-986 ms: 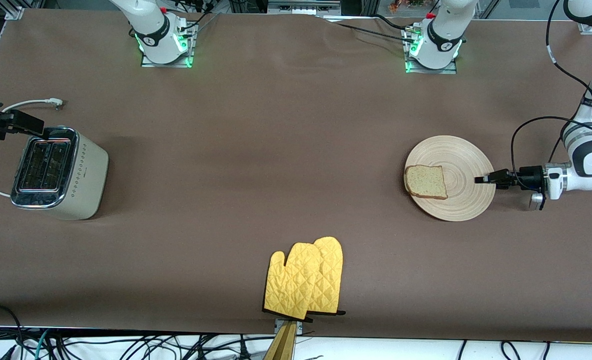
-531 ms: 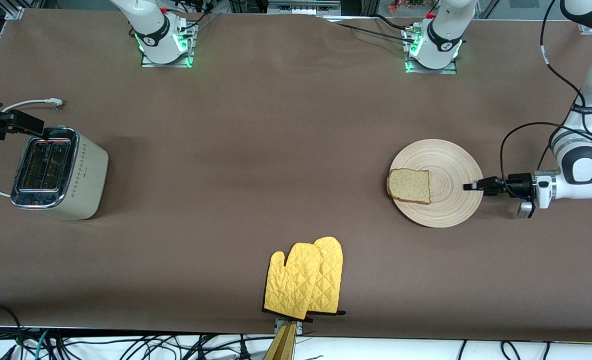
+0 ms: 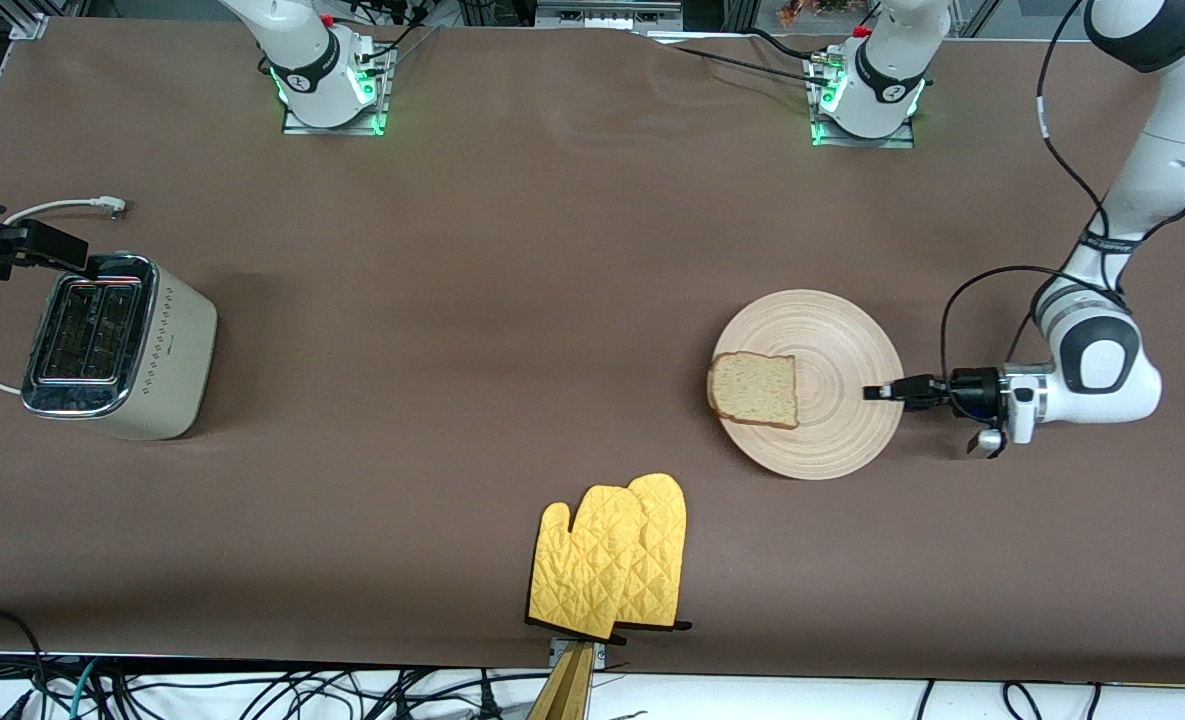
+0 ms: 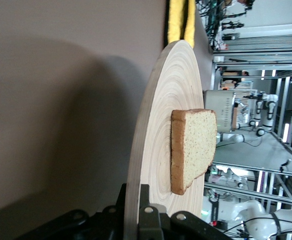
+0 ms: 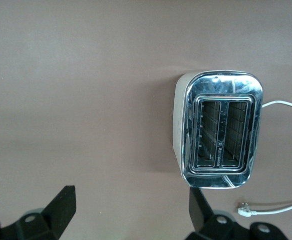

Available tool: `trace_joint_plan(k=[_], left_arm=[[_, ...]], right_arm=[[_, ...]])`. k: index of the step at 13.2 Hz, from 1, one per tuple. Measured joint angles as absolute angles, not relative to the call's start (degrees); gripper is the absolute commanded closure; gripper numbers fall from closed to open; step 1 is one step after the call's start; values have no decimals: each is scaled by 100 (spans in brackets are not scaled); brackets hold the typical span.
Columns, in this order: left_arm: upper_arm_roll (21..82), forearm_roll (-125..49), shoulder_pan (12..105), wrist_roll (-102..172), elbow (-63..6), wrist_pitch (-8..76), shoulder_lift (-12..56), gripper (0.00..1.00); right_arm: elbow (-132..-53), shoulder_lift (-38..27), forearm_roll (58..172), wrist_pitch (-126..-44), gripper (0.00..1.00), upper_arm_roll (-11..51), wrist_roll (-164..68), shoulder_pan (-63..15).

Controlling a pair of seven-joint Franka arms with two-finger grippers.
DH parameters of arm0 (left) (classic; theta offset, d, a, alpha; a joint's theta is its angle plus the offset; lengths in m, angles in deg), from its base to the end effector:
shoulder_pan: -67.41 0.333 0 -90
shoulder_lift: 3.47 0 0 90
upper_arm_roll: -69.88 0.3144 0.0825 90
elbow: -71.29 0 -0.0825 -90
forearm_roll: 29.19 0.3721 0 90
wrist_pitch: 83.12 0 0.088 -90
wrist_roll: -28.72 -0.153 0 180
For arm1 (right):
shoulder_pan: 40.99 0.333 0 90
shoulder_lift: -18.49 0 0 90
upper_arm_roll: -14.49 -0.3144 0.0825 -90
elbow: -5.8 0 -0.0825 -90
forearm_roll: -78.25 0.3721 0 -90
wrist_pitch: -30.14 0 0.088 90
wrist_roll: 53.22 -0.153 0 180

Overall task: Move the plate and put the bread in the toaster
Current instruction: 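Slide the plate with the left gripper toward the toaster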

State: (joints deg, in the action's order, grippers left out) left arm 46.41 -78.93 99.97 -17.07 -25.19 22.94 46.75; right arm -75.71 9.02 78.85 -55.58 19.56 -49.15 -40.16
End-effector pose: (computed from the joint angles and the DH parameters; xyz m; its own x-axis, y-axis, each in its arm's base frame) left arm 0.6056 0.0114 0.1209 0.9972 -0.0576 -0.0474 0.0253 -0.3371 0.9411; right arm 0.5788 -0.0374 0.5456 0.9958 -0.0020 -0.0911 -0.0022 -1.0000 -0.0024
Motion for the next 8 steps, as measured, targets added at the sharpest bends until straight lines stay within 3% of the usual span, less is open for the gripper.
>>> trace_joint_plan(k=[8], left_arm=[[4813, -9751, 7840, -1713, -2766, 3527, 4348, 100]], right_arm=[[-7571, 894, 7885, -5645, 0, 1926, -4916, -4004]])
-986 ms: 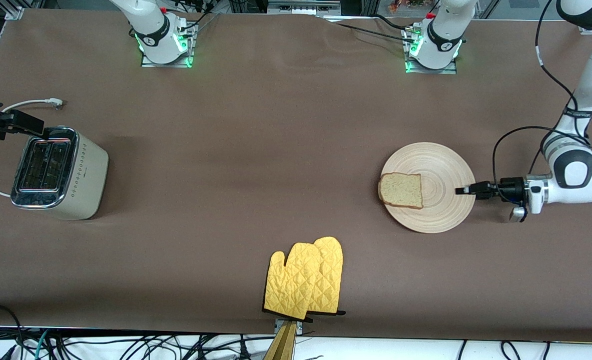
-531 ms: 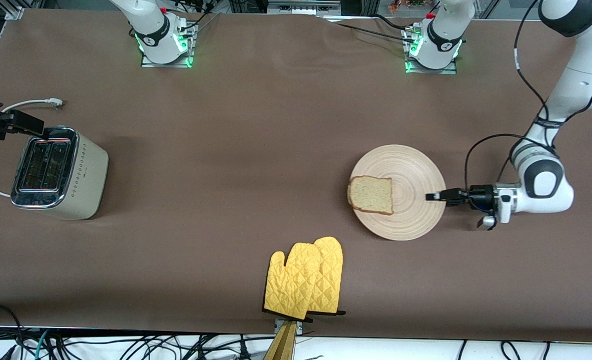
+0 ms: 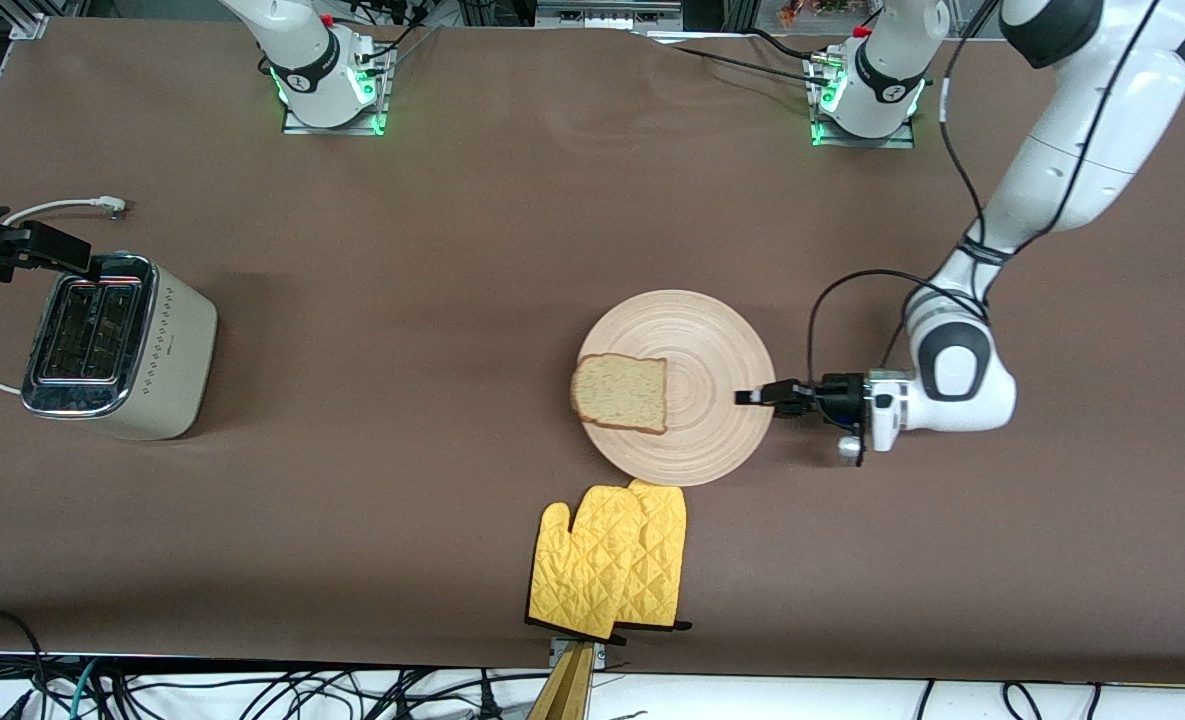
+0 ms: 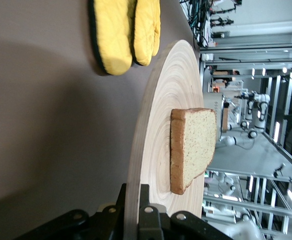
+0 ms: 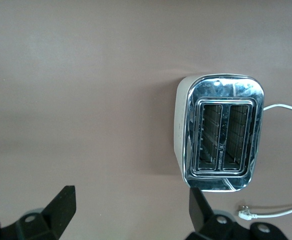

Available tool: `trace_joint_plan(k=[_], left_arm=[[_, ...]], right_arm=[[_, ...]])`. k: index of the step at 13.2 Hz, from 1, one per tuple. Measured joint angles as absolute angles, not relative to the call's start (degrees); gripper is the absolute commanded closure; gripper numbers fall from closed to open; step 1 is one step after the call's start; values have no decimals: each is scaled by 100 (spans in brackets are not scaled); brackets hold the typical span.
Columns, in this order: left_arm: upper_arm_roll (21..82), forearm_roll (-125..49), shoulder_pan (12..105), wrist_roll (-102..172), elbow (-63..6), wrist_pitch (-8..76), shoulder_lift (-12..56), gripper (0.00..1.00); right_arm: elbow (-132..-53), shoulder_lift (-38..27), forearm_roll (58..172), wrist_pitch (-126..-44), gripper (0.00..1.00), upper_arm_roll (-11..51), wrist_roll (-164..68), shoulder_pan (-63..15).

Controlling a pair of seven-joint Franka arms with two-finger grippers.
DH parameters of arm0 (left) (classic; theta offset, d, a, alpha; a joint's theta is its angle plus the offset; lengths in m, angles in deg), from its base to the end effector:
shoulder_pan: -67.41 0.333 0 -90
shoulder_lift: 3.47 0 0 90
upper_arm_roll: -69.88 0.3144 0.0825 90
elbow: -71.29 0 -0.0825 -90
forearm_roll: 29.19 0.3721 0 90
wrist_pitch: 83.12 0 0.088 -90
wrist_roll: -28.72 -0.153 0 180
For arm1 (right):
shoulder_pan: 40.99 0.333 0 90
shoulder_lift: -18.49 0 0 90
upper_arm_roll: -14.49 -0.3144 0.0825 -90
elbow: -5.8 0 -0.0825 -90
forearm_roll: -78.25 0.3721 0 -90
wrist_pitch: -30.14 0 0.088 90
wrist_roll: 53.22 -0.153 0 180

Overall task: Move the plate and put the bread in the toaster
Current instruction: 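Slide the plate with the left gripper toward the toaster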

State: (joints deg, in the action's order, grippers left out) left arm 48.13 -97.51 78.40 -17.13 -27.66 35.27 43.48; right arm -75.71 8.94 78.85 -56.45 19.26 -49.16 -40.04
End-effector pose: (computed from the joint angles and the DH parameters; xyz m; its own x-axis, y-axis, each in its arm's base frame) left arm 0.6152 -0.1908 0.1368 0.9984 -0.0405 -0.0387 0.0229 -0.3342 0.9422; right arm 0.5818 -0.0336 0.5459 0.9970 0.0051 -0.0774 0.0049 -1.0000 -0.0022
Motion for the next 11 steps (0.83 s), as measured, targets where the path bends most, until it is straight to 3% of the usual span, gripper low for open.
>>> trace_joint_plan(k=[5, 11], left_arm=[[5167, -11006, 6474, -1803, -3130, 4538, 4084, 100], [5424, -11777, 5896, -2152, -3231, 4610, 4194, 100]], right_arm=[[-7558, 877, 7889, -5703, 0, 1903, -4922, -4000], [-7586, 738, 7889, -5700, 0, 1900, -4940, -4000]])
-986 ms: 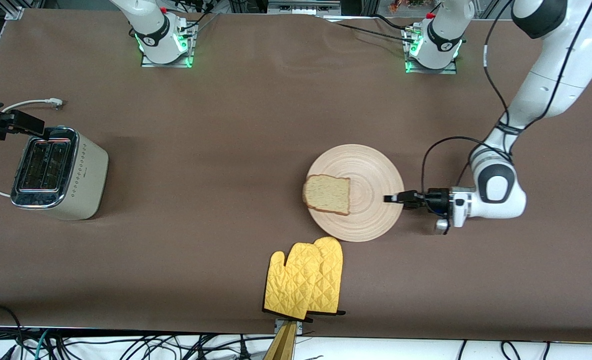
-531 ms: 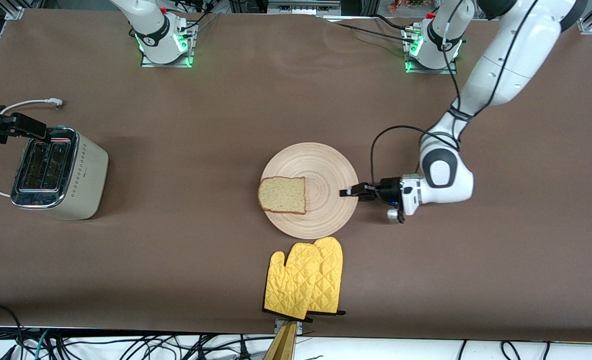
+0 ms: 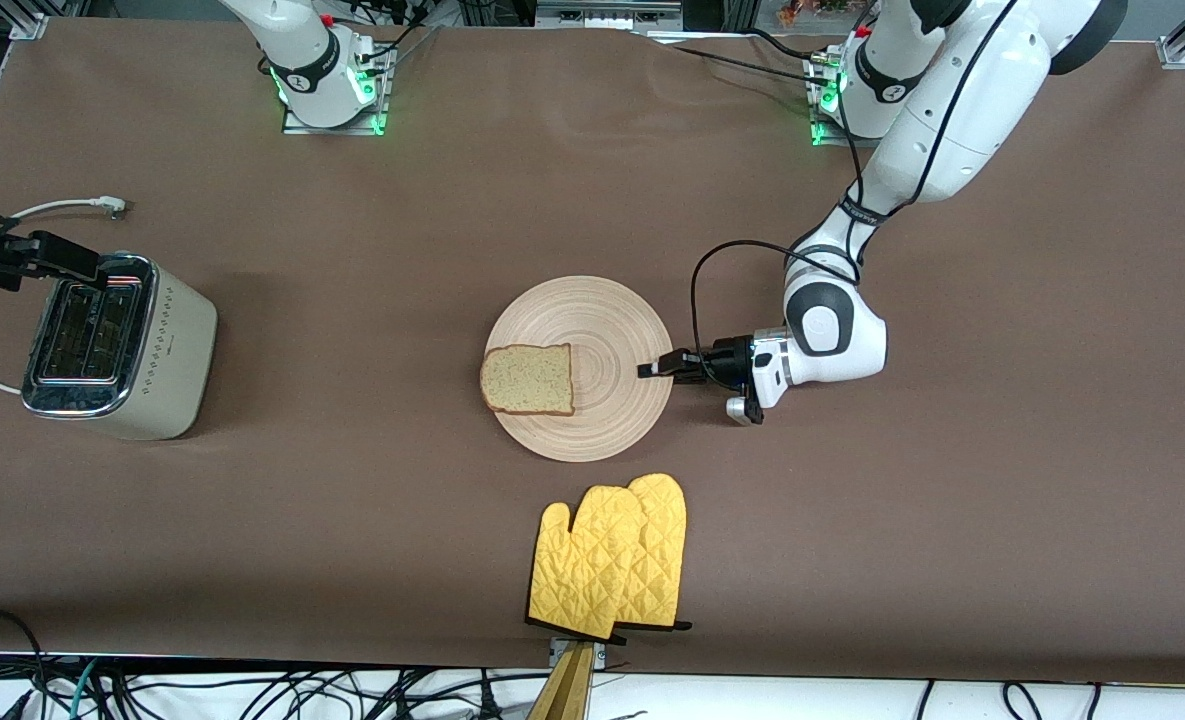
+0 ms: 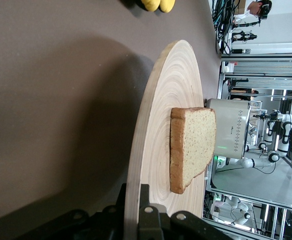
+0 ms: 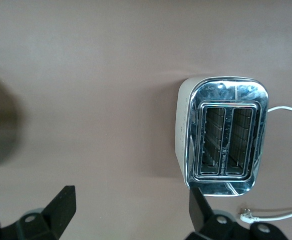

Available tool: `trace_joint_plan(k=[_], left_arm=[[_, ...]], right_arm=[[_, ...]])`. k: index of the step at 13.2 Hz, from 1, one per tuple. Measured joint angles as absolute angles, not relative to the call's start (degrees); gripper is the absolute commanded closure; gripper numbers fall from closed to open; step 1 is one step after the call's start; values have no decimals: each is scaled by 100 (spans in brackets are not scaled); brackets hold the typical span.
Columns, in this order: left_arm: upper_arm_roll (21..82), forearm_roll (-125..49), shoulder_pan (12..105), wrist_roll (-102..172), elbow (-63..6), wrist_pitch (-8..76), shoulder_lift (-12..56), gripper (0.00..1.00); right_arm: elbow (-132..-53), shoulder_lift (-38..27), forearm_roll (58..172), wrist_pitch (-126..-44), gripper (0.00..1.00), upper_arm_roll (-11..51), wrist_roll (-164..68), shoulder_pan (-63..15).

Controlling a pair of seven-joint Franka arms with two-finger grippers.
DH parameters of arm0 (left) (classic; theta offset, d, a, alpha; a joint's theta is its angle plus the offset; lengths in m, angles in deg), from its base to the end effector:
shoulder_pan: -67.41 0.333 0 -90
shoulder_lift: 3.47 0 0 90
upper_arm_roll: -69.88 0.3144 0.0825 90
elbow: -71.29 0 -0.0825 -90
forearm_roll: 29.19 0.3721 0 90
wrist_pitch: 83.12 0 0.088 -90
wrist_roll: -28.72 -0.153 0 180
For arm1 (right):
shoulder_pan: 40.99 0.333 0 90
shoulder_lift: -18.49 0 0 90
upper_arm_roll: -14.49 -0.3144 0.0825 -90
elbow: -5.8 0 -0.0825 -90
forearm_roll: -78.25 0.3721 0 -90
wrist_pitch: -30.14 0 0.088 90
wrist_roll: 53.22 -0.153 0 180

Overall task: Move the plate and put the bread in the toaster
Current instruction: 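Slide the plate with the left gripper toward the toaster, then reach the right gripper to the bread while the left gripper releases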

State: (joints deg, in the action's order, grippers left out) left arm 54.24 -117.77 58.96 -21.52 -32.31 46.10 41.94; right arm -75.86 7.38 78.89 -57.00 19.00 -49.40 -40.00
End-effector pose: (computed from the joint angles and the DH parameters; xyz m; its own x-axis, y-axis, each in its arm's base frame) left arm 0.5595 -0.3143 0.1048 0.9957 0.0460 -0.0804 0.0919 -0.3846 0.9185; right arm 0.5889 -0.0306 0.5294 0.9952 0.0061 -0.0976 0.0059 -1.0000 -0.0025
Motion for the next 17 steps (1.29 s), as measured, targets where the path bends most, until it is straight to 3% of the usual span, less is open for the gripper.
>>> trace_joint_plan(k=[3, 7, 8, 9, 10, 17], left_arm=[[5520, -11872, 5801, -2261, -3231, 4614, 4287, 100], [5575, -11917, 5754, -2387, -3227, 4644, 4345, 100], [5575, -11923, 5752, -2395, -3226, 4644, 4349, 81], [5576, -11961, 5750, -2398, -3226, 4645, 4352, 46], [5577, -12089, 5745, -2399, -3226, 4646, 4360, 0], [5829, -12496, 5747, -2426, -3161, 4628, 4227, 0]], right_arm=[[-7607, 430, 8266, -5745, 0, 1892, -5000, -3992], [-7626, -159, 8982, -6386, 0, 1860, -5273, -3829], [-7633, -330, 9183, -6625, 0, 1851, -5306, -3711], [-7638, -503, 9407, -6878, 0, 1847, -5332, -3584], [-7642, -672, 9634, -7143, 0, 1845, -5371, -3477], [-7654, -1667, 11234, -8812, 0, 1826, -5524, -2793]])
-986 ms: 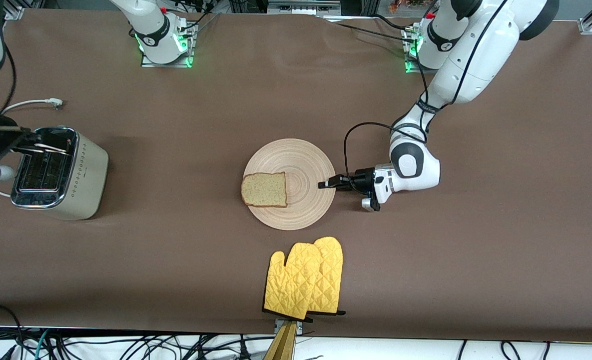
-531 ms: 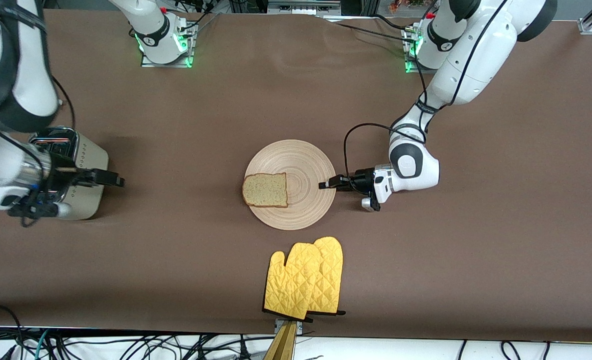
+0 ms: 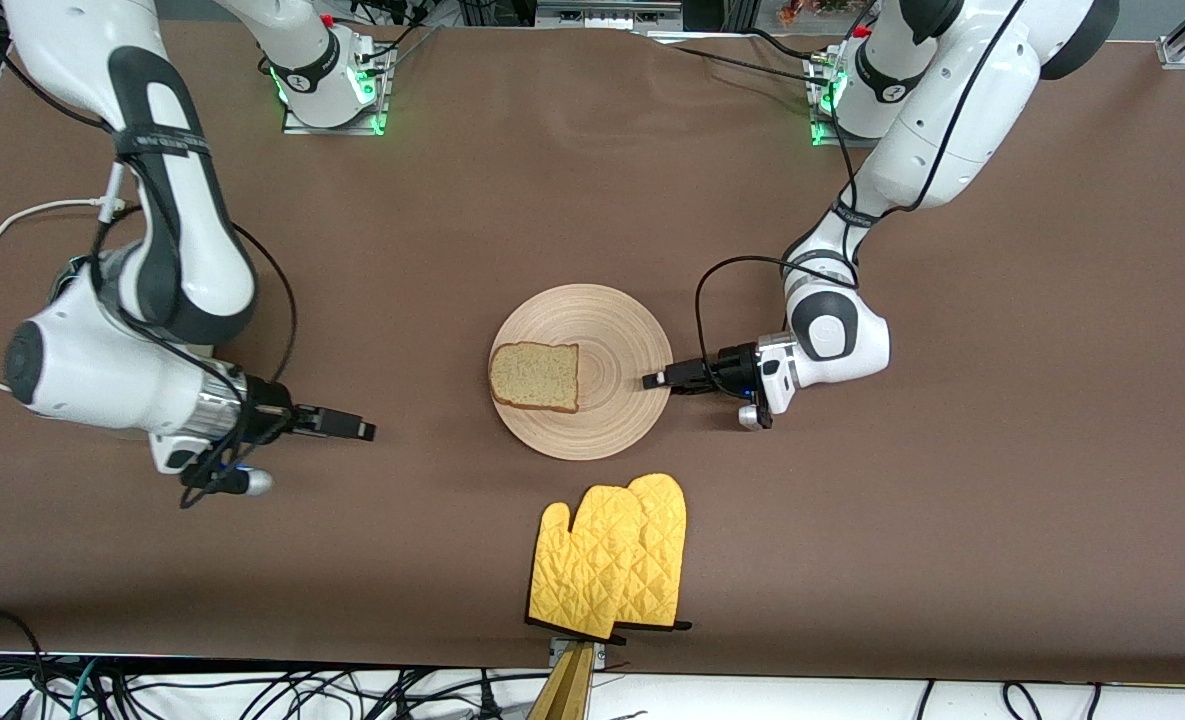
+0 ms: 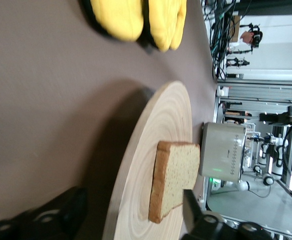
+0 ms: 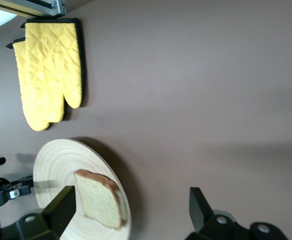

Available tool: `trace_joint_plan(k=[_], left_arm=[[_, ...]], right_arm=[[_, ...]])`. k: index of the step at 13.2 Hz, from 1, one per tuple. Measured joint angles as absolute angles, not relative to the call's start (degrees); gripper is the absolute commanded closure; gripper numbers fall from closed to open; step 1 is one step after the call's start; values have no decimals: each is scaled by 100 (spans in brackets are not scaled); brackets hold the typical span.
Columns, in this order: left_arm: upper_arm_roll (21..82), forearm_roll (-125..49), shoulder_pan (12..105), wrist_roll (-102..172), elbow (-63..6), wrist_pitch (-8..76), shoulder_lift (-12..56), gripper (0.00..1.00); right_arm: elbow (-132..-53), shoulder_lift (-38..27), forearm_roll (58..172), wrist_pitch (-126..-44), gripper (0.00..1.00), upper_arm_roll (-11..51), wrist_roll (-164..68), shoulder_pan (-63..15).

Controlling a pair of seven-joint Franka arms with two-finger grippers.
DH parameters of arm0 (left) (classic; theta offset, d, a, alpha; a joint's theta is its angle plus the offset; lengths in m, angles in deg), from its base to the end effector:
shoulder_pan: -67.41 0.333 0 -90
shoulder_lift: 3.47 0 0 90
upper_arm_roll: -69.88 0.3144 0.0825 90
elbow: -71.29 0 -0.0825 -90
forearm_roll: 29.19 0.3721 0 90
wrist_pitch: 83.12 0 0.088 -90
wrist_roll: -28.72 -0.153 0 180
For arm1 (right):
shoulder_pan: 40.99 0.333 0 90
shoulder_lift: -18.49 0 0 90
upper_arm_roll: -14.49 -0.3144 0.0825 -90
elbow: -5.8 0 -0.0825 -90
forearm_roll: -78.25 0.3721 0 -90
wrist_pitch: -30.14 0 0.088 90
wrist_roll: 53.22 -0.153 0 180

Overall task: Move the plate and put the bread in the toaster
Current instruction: 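Reach the right gripper to the bread while the left gripper releases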

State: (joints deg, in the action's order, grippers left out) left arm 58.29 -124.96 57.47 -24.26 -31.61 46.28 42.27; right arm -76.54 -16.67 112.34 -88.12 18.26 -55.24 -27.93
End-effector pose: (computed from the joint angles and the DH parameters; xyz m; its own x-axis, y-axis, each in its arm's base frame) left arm 0.5790 -0.2909 0.0989 0.9855 0.1584 -0.0611 0.1164 -0.3686 0.9223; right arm 0.6944 0.1741 0.3050 0.9898 -0.1275 -0.0642 -0.1427 -0.8744 -0.4637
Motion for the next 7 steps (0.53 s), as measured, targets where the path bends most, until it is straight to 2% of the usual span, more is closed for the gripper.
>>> trace_joint_plan(k=[4, 7], left_arm=[[5982, -12276, 6342, -2418, -3287, 4654, 3865, 0], [5985, -11265, 6954, -2073, -3521, 4655, 3445, 0]], right_arm=[[-7657, -2145, 11344, -9626, 0, 1820, -5876, -2208], [-7656, -2354, 11345, -10165, 0, 1821, -6268, -1819]])
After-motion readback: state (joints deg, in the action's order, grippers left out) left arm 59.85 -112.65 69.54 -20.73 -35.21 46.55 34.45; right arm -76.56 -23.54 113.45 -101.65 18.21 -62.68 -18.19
